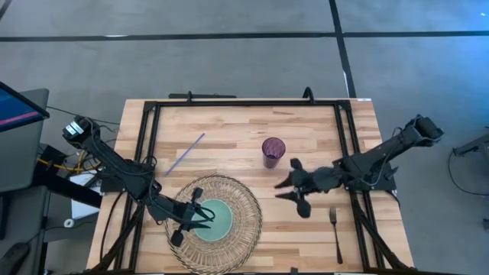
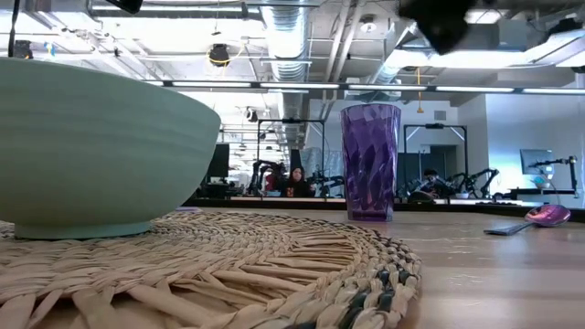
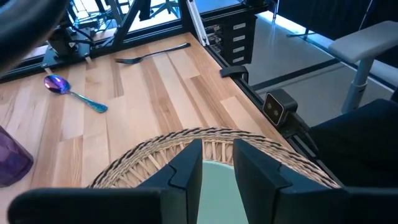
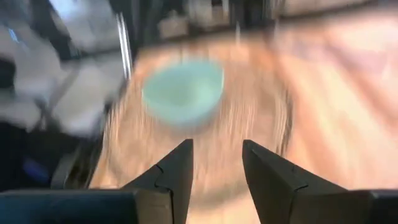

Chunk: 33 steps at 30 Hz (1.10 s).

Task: Pick & Place Utensil
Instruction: Put the violet spoon into the green bowl on the brown mat

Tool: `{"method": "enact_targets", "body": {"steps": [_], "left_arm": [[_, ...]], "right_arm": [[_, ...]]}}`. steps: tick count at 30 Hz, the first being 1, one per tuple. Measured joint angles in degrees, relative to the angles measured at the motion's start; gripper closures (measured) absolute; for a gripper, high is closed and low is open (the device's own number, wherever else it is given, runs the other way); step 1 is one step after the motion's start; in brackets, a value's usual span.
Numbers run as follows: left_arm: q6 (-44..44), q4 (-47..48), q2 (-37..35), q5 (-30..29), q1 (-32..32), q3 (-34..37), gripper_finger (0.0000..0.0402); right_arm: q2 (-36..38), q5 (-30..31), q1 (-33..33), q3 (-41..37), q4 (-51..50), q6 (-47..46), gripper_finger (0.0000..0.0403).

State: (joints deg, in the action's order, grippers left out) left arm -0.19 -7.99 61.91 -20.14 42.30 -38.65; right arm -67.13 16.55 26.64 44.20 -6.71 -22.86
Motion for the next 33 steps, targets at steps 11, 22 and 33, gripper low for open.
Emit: {"method": "enact_targets", "body": {"steps": [11,22,33], "left_arm": [[0.0,0.0,0.0,0.0,0.0,0.0,0.0311],[0.0,0.0,0.0,0.0,0.0,0.0,0.0311],[0.0,0.0,0.0,0.0,0.0,0.0,0.0311]], "right_arm": [[-7.2,-0.1,4.8,2.5,-35.7,-17.5,0.0271],[-20.6,-3.2,0.2,2.5,-41.7,-7.8,0.0271],[-27.0,-3.5,-7.1,2.4,-49.9,0.7,0.0271]]}}
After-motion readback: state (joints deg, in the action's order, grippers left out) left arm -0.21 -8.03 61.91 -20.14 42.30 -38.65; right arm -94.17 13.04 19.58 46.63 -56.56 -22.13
